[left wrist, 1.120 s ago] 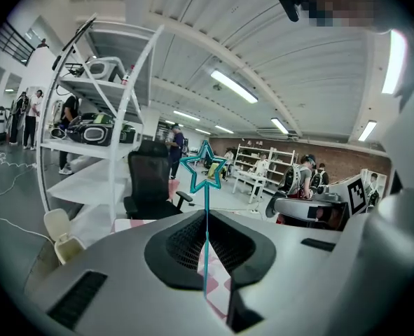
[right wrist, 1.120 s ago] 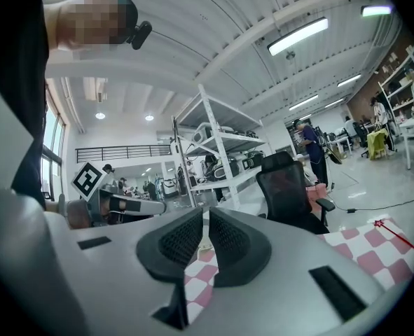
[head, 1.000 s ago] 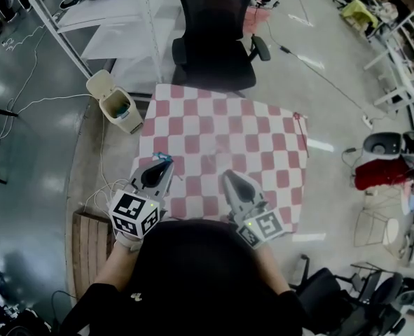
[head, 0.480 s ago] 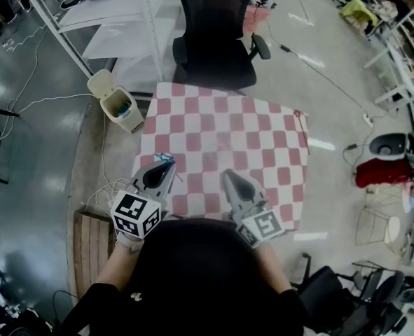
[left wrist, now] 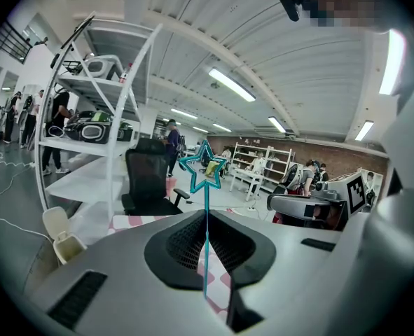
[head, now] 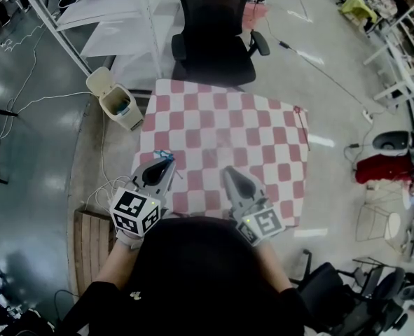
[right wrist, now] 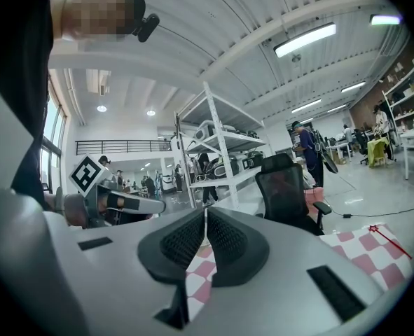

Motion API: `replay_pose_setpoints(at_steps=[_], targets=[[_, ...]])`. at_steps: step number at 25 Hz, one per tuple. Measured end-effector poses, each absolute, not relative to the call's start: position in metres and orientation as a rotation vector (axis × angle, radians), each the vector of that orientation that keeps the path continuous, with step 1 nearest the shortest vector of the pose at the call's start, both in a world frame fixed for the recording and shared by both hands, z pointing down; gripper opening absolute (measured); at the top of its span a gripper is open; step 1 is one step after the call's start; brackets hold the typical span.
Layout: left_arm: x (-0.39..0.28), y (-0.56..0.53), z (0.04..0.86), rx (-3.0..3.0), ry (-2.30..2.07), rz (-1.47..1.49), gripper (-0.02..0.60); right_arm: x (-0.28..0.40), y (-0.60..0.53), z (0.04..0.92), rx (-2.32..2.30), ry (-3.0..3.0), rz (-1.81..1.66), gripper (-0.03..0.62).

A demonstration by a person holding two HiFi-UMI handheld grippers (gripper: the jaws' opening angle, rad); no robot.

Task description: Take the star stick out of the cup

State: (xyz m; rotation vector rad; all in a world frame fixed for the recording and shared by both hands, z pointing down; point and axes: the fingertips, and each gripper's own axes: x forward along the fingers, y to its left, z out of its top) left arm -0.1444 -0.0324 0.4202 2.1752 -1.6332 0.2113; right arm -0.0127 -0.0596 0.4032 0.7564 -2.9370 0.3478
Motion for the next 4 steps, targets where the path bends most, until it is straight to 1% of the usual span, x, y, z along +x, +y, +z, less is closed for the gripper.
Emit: replay_pose_setpoints(at_steps=[4], targets=[[-0.142,-0.0336,0.42,2.185,-1.625,0.211,0.051,-0.0117,-0.0606,0.4042,0.764,-2.928,0.348,0.025]])
